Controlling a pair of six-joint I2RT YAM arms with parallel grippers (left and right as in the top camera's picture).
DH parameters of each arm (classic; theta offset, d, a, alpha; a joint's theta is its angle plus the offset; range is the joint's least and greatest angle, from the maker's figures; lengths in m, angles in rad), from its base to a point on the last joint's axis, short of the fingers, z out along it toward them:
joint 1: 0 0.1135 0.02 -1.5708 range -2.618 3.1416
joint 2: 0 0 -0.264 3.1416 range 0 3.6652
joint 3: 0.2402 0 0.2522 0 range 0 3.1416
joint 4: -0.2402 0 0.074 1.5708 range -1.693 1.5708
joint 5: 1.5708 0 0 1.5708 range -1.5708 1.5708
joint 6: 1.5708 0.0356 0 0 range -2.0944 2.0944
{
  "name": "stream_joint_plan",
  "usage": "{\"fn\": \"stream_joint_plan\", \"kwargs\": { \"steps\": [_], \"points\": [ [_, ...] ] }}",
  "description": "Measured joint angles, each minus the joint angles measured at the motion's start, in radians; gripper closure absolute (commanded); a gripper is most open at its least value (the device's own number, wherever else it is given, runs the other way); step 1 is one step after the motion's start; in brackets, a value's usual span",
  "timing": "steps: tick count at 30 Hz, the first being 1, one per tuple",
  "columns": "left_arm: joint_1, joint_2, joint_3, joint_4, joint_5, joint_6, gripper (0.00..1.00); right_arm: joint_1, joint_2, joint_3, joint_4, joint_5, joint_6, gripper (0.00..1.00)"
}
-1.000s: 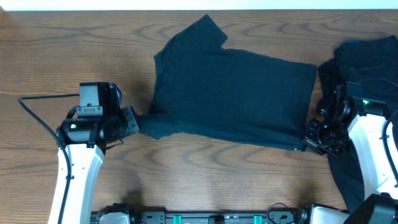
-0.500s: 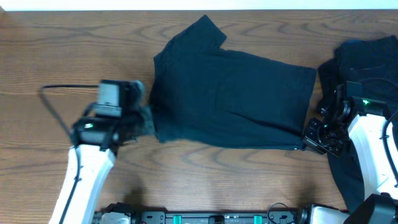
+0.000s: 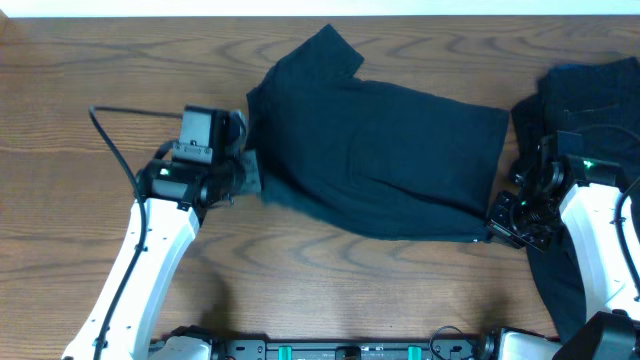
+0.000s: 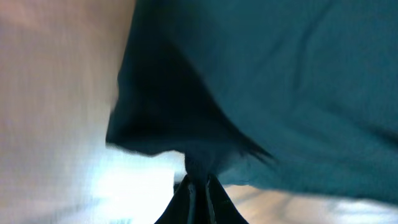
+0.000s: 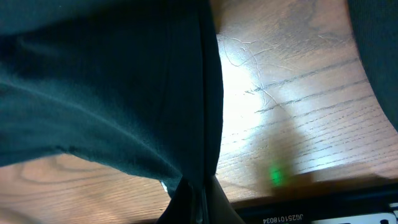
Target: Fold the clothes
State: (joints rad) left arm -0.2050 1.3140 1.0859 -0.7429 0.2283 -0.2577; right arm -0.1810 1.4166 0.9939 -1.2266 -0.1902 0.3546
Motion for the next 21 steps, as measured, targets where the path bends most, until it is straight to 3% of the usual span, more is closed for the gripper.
{"fn": "stream_joint_plan", "kwargs": {
  "steps": [5, 10, 15, 21],
  "points": [
    [-0.131, 0.008, -0.016, -0.090, 0.005, -0.001, 0.94, 0.000, 0.000, 0.000, 0.001, 0.000, -0.001, 0.99],
    [-0.281, 0.153, -0.163, -0.130, -0.013, -0.039, 0.94, 0.000, 0.000, 0.000, 0.008, 0.000, -0.002, 0.99],
    [-0.297, 0.311, -0.241, -0.171, -0.028, -0.086, 0.94, 0.000, 0.000, 0.000, 0.008, 0.000, -0.004, 0.99],
    [-0.297, 0.313, -0.239, -0.142, 0.031, -0.108, 0.94, 0.000, 0.000, 0.000, 0.008, 0.000, -0.008, 0.99]
  ]
}}
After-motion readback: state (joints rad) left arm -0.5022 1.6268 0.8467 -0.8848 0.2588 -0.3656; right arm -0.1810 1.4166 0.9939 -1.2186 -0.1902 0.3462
